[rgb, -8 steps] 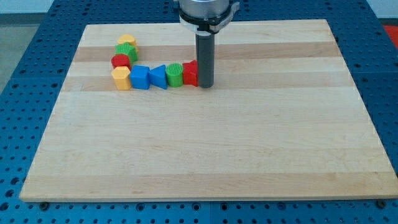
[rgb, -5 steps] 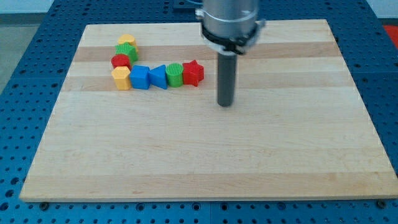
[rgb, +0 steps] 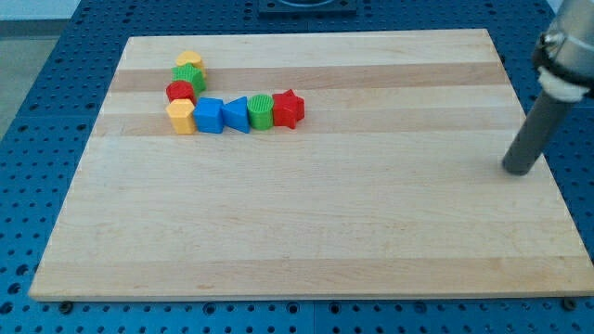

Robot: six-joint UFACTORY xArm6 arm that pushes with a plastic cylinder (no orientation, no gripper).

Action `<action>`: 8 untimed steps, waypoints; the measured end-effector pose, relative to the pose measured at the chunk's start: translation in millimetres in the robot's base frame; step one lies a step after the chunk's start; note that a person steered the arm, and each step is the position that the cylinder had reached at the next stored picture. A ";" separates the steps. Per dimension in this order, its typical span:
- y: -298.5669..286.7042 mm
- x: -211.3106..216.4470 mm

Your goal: Move the blue cube slightly downwards

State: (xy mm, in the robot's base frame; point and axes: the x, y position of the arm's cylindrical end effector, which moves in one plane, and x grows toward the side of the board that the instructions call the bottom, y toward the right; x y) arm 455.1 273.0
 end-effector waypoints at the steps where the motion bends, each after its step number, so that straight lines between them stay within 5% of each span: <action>1: 40.4 -43.5; 3: 42.9 -167.1; 4: 4.7 -192.8; 6: -122.8 -192.9; 8: -178.9 -181.7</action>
State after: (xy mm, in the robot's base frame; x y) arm 273.4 94.1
